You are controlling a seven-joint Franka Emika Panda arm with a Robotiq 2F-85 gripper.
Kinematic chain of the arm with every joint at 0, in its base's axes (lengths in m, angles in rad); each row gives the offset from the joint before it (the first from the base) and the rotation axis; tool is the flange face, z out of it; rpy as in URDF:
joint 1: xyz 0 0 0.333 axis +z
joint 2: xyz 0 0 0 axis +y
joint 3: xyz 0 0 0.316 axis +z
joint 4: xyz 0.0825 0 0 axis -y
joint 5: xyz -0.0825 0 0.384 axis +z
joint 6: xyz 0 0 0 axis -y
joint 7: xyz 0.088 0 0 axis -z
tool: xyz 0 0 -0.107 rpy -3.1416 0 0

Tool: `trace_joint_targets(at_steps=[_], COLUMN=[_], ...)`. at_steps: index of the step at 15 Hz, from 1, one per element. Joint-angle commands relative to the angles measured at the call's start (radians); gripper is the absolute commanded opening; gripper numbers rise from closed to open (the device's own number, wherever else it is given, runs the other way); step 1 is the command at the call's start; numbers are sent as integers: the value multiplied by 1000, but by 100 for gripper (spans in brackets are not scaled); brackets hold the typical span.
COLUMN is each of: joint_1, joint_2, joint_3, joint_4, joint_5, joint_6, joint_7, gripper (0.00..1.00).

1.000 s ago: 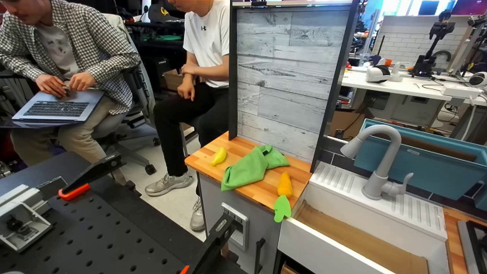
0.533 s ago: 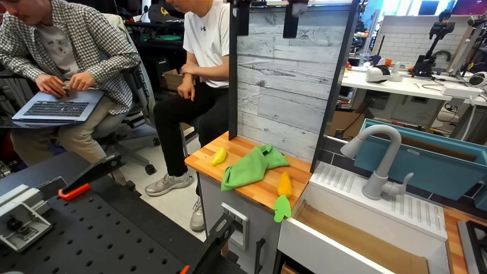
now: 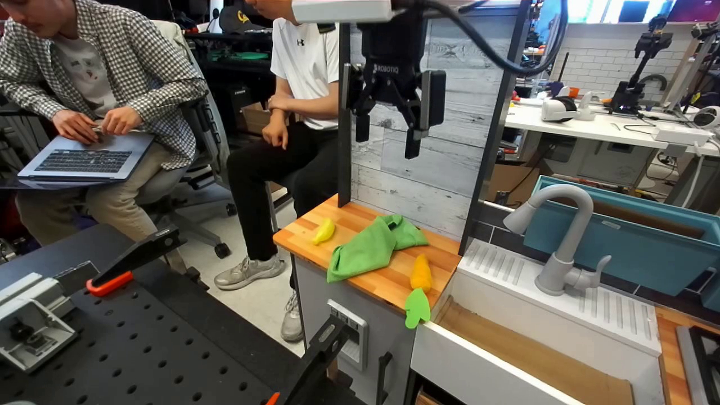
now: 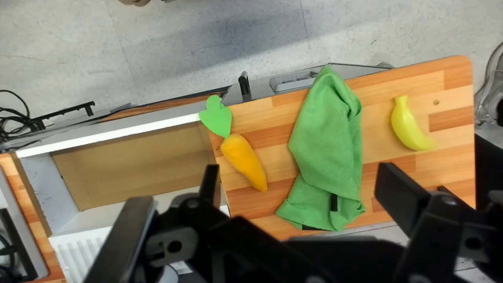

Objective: Move the green towel to the left

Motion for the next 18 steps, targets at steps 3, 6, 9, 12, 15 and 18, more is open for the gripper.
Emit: trace_joint_targets(at_steps=[3,6,9,12,15,18], joint_1=[31,20,22,31,44,71], joint_2=[237,336,427,518,594,654], joint_3=[12,33,34,23,9,-29], joint_4=[191,274,358,451,522,580], joint_5=[33,71,89,84,61,14], joint_6=[41,68,82,87,105,105], joint_7=[15,2,2,14,8,-4], gripper=[100,100,100,100,100,100])
